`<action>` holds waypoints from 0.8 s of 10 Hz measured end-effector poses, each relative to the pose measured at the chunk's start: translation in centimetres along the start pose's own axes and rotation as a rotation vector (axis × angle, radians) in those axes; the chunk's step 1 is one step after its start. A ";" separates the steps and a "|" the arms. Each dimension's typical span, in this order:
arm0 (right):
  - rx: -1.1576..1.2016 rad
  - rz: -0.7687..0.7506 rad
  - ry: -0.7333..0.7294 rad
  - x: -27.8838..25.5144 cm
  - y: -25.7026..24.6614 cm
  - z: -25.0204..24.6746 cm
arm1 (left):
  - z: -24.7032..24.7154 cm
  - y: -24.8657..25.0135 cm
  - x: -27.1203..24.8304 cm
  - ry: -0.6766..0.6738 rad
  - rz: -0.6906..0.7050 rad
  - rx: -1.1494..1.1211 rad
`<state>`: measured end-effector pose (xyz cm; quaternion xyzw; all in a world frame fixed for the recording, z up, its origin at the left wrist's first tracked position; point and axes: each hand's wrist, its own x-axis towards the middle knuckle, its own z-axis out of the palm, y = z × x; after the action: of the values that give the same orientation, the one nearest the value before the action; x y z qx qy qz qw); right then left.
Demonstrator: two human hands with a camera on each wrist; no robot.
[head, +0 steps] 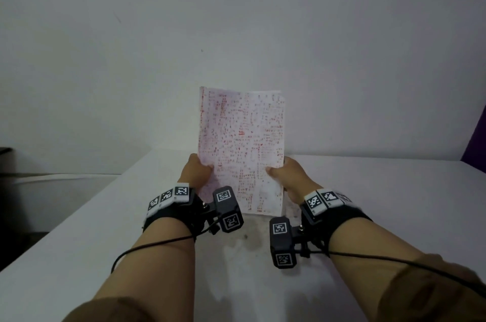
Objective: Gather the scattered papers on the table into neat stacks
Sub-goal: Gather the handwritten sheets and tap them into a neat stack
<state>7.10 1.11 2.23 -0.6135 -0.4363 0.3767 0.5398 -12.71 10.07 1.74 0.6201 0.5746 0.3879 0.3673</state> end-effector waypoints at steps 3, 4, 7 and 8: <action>0.084 0.336 -0.284 0.3 1.5 8.2 | -6.4 -5.6 2.7 -0.016 -0.230 0.385; 0.111 0.379 -0.311 0.8 2.0 11.3 | -9.0 -6.8 2.3 -0.013 -0.256 0.492; 0.249 0.434 -0.187 5.0 2.2 16.6 | -11.5 -8.8 3.5 -0.179 -0.020 0.433; 0.238 0.422 -0.127 6.7 2.3 17.1 | -10.8 -9.1 3.7 -0.343 0.045 0.524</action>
<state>-6.36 13.04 -2.30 -0.5981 -0.2841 0.5678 0.4890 -26.20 14.55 -1.60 0.7627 0.5707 0.1243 0.2776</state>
